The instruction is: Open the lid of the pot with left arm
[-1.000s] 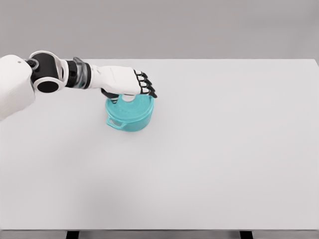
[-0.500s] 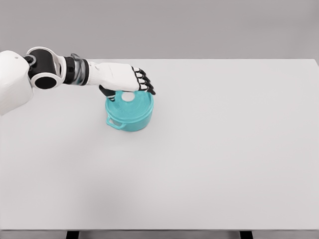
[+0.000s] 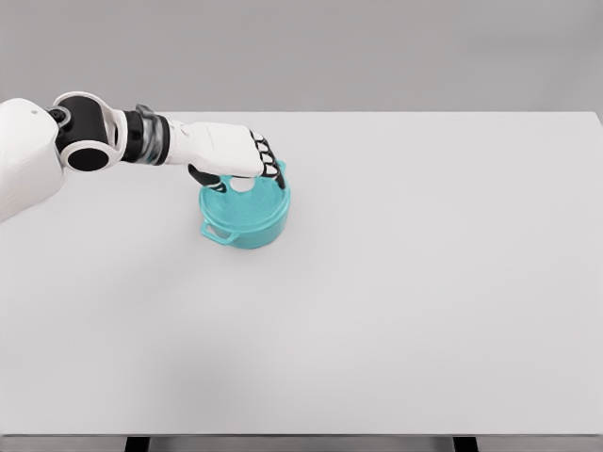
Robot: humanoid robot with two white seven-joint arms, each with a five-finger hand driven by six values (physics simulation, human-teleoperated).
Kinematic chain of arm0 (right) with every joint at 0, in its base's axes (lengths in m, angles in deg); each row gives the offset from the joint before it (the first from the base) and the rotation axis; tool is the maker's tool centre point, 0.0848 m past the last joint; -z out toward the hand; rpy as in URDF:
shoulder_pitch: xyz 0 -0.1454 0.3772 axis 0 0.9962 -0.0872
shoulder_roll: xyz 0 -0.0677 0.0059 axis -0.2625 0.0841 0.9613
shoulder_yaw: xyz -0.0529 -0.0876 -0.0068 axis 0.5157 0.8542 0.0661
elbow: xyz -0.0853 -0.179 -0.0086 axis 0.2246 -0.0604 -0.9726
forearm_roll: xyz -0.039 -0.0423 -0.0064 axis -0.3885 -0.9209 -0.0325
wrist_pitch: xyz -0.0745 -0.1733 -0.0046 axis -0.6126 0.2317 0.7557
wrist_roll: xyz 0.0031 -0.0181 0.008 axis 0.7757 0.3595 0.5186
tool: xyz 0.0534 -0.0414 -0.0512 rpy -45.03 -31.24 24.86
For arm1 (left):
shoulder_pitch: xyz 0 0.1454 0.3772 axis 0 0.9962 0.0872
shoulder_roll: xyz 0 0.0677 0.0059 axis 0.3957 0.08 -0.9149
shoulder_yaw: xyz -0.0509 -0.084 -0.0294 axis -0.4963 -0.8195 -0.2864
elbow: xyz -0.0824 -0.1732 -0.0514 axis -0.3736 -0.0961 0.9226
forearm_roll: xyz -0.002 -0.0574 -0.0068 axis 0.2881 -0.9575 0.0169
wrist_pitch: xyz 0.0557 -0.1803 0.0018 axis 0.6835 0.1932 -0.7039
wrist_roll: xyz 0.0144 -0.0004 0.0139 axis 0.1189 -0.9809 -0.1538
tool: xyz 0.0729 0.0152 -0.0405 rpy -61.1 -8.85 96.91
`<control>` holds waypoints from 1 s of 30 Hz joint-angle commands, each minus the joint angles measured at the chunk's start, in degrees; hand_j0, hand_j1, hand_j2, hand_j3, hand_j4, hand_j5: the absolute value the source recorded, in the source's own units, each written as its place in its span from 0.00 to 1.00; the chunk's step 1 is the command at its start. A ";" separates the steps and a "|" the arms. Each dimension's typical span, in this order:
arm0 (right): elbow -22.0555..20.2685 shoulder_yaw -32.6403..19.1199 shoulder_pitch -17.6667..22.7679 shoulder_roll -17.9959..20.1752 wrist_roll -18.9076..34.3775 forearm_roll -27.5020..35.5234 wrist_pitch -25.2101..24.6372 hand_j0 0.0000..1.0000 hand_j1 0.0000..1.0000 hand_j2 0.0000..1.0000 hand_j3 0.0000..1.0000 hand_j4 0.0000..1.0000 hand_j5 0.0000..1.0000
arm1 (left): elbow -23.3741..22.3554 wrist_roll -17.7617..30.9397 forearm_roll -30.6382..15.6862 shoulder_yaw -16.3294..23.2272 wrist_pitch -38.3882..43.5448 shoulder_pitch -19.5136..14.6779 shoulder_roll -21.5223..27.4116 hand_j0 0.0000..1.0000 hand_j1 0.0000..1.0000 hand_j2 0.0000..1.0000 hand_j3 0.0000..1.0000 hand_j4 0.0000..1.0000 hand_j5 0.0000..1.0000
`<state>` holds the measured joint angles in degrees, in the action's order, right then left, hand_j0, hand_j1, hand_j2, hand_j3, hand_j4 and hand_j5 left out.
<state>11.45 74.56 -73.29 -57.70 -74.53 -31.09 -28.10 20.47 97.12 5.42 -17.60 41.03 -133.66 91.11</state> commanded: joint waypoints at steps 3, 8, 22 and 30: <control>-0.01 -0.03 0.00 0.00 0.01 0.02 0.00 1.00 1.00 1.00 1.00 1.00 1.00 | 0.11 -0.01 -0.22 -0.03 0.10 -0.09 0.02 0.73 0.73 0.73 0.73 0.73 0.73; -0.01 -0.03 0.00 0.00 0.01 0.02 0.00 1.00 1.00 1.00 1.00 1.00 1.00 | 0.28 0.08 -0.22 0.06 0.10 -0.09 0.02 0.67 0.67 0.67 0.67 0.67 0.67; -0.01 0.05 0.00 0.00 0.01 0.02 0.00 1.00 1.00 1.00 1.00 1.00 1.00 | 0.46 0.08 -0.48 0.33 0.10 -0.88 0.37 0.59 0.59 0.59 0.59 0.59 0.59; -0.01 -0.03 0.00 0.00 0.01 0.02 0.00 1.00 1.00 1.00 1.00 1.00 1.00 | 0.81 -0.10 -1.27 0.06 0.10 -1.23 2.56 0.59 0.59 0.59 0.59 0.59 0.59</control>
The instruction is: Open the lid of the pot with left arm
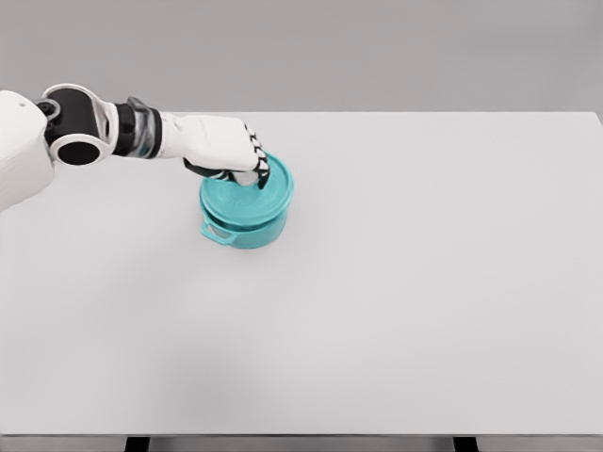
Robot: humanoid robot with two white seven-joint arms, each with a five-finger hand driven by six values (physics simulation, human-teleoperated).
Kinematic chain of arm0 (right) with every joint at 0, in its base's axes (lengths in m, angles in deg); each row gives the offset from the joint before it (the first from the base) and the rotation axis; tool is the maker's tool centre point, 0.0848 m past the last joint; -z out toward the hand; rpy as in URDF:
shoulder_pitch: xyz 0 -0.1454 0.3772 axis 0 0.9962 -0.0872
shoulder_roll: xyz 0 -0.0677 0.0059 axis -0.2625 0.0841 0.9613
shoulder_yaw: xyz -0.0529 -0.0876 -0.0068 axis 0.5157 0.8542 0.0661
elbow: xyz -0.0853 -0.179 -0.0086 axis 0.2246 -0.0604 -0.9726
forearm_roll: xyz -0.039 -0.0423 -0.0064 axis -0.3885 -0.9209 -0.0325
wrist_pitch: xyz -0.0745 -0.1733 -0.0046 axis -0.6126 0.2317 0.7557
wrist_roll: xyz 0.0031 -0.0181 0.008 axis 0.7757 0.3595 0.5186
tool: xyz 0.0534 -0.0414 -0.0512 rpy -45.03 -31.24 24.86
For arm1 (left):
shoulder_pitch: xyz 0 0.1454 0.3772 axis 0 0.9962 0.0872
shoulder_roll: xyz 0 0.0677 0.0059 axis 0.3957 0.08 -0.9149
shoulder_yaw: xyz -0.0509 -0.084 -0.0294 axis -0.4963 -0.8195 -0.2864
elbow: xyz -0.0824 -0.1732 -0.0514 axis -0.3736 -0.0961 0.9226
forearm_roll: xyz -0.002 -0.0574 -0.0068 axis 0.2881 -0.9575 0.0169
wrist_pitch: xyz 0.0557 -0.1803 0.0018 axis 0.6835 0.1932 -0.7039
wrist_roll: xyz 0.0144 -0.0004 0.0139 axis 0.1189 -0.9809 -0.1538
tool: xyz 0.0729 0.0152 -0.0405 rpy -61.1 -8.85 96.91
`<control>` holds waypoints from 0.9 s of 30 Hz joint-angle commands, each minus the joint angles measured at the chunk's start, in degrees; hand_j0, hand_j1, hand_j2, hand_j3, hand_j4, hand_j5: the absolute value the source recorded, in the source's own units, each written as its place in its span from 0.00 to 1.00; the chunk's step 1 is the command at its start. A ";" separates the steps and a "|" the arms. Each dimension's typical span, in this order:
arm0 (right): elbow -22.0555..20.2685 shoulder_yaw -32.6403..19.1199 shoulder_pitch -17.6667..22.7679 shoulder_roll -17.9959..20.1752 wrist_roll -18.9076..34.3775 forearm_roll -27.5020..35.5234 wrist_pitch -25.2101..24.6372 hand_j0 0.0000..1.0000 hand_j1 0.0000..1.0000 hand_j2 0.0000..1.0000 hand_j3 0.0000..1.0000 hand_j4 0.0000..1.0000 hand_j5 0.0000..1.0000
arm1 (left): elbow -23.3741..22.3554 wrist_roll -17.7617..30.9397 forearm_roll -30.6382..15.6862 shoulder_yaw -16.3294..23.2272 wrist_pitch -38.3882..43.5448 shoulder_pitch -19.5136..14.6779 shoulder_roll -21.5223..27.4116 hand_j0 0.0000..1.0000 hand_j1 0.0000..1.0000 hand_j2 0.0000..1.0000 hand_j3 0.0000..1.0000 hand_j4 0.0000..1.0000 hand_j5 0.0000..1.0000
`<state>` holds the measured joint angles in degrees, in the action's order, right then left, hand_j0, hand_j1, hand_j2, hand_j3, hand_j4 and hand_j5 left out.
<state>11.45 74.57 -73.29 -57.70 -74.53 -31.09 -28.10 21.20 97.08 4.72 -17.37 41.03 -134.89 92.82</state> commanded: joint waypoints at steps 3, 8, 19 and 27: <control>-0.01 -0.04 0.00 0.00 0.01 0.02 0.00 1.00 1.00 1.00 1.00 1.00 1.00 | 0.08 -0.06 -1.28 -0.61 0.09 0.00 2.96 0.59 0.59 0.59 0.59 0.59 0.59; -0.01 -0.04 0.00 0.00 0.01 0.02 0.00 1.00 1.00 1.00 1.00 1.00 1.00 | -0.71 0.03 -1.54 -1.22 0.09 0.09 7.27 0.59 0.59 0.59 0.59 0.59 0.59; -0.01 0.05 0.00 0.00 0.01 0.02 0.00 1.00 1.00 1.00 1.00 1.00 1.00 | -2.56 0.12 -1.46 -2.19 0.09 0.97 13.16 0.60 0.60 0.60 0.60 0.60 0.60; -0.01 -0.04 0.00 0.00 0.01 0.02 0.00 1.00 1.00 1.00 1.00 1.00 1.00 | -6.95 0.12 -1.54 -2.19 0.09 1.05 13.51 0.94 0.94 0.94 0.94 0.94 0.94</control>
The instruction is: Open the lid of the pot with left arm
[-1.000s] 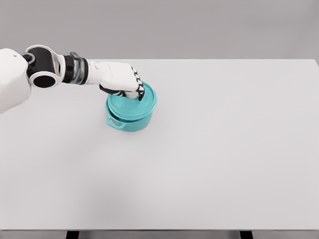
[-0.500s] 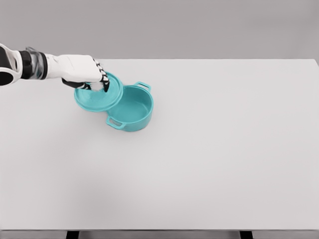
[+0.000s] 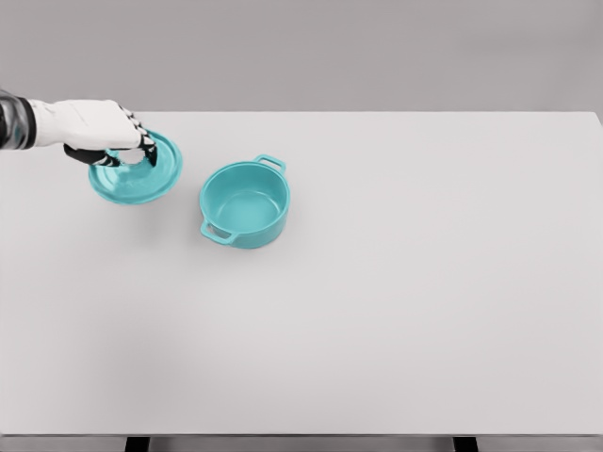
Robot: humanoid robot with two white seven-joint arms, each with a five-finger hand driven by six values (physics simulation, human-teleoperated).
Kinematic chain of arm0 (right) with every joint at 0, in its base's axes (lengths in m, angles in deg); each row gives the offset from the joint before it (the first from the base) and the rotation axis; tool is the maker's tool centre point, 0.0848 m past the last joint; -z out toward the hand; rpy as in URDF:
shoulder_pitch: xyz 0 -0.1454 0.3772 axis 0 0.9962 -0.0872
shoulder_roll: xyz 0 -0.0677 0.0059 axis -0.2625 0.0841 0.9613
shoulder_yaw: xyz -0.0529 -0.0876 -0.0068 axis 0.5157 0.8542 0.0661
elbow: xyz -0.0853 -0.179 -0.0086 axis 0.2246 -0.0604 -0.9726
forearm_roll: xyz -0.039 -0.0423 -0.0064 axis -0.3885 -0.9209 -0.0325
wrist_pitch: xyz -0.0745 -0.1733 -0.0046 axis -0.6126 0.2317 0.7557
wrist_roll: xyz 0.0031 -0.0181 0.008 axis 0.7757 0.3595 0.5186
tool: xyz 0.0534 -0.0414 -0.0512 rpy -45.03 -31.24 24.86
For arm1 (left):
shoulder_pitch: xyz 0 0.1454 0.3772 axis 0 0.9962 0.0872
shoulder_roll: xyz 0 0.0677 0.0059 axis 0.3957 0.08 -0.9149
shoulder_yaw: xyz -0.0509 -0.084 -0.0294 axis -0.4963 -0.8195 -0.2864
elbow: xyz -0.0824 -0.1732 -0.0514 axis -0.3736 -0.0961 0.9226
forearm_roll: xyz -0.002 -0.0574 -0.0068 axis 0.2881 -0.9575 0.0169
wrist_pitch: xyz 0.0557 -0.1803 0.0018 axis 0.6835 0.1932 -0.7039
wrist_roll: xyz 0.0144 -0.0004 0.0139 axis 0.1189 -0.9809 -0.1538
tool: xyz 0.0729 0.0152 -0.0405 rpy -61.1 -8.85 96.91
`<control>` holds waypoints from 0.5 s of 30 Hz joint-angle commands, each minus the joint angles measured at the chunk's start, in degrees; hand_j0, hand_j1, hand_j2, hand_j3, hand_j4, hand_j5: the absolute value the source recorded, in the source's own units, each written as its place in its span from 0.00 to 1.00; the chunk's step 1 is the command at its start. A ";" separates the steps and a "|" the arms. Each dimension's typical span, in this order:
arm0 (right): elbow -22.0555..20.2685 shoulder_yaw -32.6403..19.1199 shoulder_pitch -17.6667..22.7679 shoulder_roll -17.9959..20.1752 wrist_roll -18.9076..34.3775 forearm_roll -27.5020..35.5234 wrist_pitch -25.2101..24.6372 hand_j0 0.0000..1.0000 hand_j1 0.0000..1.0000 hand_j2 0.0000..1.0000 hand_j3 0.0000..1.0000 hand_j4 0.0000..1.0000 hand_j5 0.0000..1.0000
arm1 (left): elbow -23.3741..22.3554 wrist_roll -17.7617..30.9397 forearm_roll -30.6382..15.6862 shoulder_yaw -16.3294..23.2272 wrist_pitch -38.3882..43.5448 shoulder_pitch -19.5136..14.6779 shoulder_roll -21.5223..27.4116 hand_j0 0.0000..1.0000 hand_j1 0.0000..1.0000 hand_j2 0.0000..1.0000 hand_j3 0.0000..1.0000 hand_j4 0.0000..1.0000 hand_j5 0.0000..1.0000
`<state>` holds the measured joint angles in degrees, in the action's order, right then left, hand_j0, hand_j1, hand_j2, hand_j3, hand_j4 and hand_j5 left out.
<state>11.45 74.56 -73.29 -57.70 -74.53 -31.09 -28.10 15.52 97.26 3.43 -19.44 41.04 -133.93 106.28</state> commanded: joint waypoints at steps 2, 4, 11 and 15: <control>-0.01 0.05 0.00 0.00 0.01 0.02 0.00 1.00 1.00 1.00 1.00 1.00 1.00 | -3.30 -0.06 -0.52 -0.20 0.09 0.09 -0.30 1.00 1.00 1.00 1.00 1.00 1.00; -0.01 0.05 0.00 0.00 0.01 0.02 0.00 1.00 1.00 1.00 1.00 1.00 1.00 | -3.30 -0.06 -0.60 -0.20 0.09 0.09 -0.30 1.00 1.00 1.00 1.00 1.00 1.00; -0.01 -0.03 0.00 0.00 0.01 0.02 0.00 1.00 1.00 1.00 1.00 1.00 1.00 | -4.44 -0.15 -3.50 -0.37 0.09 2.11 0.93 1.00 1.00 1.00 1.00 1.00 1.00; -0.01 -0.03 0.00 0.00 0.01 0.02 0.00 1.00 1.00 1.00 1.00 1.00 1.00 | -5.94 -0.15 -3.68 -1.08 0.09 2.72 1.63 1.00 1.00 1.00 1.00 1.00 1.00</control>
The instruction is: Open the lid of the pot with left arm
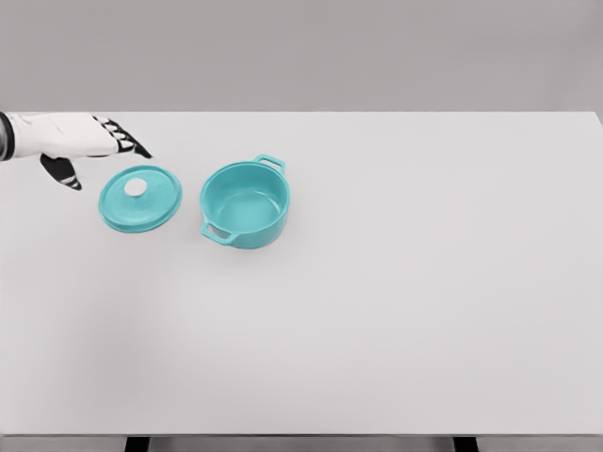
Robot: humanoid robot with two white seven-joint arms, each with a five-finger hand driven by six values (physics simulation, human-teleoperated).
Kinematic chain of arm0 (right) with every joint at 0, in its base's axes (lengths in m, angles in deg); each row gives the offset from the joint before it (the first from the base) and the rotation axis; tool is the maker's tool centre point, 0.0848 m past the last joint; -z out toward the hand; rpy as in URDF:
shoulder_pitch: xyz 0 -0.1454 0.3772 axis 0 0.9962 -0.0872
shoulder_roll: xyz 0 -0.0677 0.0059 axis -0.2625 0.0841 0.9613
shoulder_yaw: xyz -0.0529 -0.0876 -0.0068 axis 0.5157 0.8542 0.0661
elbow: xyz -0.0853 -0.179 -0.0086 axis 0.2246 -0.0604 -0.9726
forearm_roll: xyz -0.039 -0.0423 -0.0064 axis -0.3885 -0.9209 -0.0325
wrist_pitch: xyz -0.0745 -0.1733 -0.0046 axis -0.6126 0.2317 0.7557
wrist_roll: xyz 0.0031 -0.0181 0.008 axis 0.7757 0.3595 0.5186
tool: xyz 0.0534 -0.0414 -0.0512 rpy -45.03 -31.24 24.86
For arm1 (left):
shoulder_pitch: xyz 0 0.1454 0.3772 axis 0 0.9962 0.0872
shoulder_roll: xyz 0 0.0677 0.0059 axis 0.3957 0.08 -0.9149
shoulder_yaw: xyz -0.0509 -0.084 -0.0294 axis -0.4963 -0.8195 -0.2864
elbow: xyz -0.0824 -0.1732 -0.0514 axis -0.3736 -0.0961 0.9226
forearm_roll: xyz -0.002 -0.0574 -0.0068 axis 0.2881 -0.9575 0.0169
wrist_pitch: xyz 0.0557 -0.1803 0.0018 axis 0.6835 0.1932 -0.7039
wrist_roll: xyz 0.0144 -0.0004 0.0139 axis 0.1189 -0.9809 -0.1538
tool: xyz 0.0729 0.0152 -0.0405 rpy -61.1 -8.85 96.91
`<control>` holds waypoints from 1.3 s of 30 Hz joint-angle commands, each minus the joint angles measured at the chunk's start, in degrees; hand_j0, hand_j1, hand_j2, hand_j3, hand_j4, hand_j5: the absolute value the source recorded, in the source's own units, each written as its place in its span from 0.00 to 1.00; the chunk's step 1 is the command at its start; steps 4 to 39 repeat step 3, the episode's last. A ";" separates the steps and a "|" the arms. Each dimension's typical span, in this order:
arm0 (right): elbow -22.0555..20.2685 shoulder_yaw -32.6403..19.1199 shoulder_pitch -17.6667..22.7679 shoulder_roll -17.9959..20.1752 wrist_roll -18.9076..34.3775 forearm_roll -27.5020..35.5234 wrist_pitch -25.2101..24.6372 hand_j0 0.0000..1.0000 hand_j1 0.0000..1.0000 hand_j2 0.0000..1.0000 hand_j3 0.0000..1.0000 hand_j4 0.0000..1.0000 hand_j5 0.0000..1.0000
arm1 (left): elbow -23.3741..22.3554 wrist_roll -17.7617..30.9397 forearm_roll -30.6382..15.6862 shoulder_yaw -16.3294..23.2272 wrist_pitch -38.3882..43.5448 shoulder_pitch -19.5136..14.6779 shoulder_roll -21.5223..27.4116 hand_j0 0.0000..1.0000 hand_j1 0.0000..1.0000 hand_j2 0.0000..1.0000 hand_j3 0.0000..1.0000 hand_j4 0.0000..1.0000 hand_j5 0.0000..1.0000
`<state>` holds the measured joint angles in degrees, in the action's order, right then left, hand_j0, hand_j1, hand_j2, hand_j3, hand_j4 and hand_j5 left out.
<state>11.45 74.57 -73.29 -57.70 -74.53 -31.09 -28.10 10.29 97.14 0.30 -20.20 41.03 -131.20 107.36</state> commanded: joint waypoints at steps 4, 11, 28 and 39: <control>-0.01 0.05 0.00 0.00 0.01 0.02 0.00 1.00 1.00 1.00 1.00 1.00 1.00 | -1.49 -0.03 -0.81 -0.85 0.10 0.88 1.61 1.00 1.00 1.00 1.00 1.00 1.00; -0.01 0.05 0.00 0.00 0.01 0.02 0.00 1.00 1.00 1.00 1.00 1.00 1.00 | -1.49 -0.03 -0.81 -0.85 0.10 0.88 1.61 1.00 1.00 1.00 1.00 1.00 1.00; -0.01 0.05 0.00 0.00 0.01 0.02 0.00 1.00 1.00 1.00 1.00 1.00 1.00 | -1.49 -0.03 -0.81 -0.85 0.10 0.88 1.61 1.00 1.00 1.00 1.00 1.00 1.00; -0.01 0.05 0.00 0.00 0.01 0.02 0.00 1.00 1.00 1.00 1.00 1.00 1.00 | -1.49 -0.03 -0.81 -0.85 0.10 0.88 1.61 1.00 1.00 1.00 1.00 1.00 1.00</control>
